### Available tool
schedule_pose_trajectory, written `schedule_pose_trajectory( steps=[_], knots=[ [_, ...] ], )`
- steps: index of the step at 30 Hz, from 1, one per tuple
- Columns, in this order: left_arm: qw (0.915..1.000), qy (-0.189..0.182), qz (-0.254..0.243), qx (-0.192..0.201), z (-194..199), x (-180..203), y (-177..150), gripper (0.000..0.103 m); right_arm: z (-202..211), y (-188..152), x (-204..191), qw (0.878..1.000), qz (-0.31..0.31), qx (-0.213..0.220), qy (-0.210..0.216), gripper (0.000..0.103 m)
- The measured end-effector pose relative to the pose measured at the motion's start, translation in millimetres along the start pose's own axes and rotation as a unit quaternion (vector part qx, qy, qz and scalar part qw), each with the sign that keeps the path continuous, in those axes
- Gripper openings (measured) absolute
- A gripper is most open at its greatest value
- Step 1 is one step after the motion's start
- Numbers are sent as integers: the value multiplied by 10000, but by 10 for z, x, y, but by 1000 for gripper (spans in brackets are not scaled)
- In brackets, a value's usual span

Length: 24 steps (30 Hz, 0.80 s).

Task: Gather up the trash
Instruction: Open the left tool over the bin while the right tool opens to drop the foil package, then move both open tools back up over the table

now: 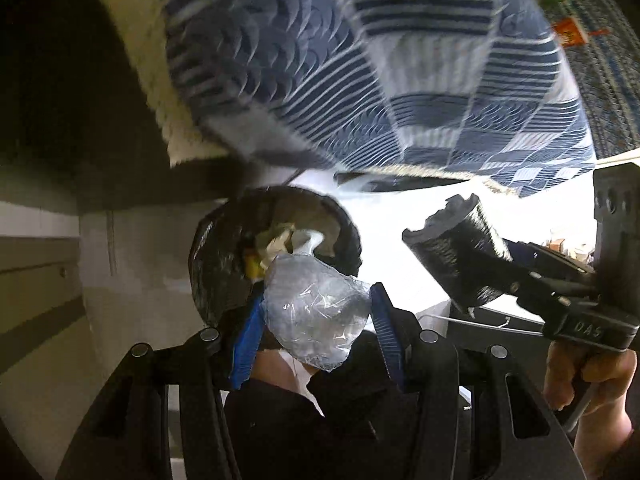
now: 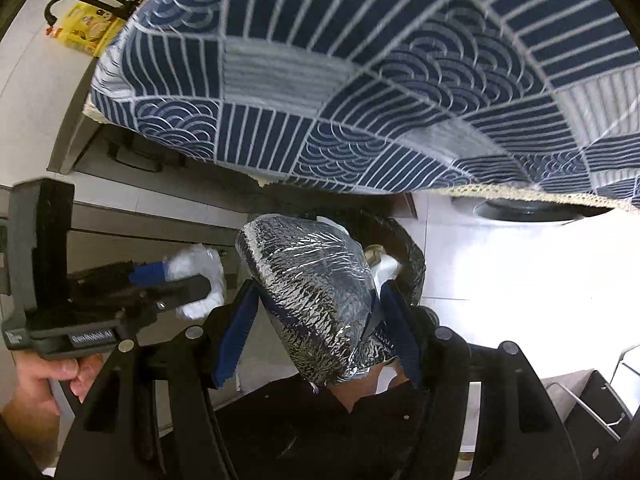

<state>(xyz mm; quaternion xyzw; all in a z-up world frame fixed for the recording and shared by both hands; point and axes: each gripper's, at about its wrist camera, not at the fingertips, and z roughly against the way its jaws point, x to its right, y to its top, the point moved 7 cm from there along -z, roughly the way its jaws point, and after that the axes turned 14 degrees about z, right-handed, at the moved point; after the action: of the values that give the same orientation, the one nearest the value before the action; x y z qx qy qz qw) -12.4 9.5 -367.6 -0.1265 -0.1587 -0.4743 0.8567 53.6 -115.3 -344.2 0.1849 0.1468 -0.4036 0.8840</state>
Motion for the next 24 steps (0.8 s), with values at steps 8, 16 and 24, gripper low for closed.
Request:
schedule_pose_trajectory(
  steps=[8,16,24],
  knots=[
    [9994,111,220,-234,-244,-226,-42,53,-238,49,-18,9998,-141,-51,104,66],
    [9988,309,337,-179,-256,-362,17,75,-190,208,-36,9993,-325,180,48,87],
    [9990,288,342,7,-103,-358,98,75,-19,208,-1,9989,-380,237,-127,87]
  ],
)
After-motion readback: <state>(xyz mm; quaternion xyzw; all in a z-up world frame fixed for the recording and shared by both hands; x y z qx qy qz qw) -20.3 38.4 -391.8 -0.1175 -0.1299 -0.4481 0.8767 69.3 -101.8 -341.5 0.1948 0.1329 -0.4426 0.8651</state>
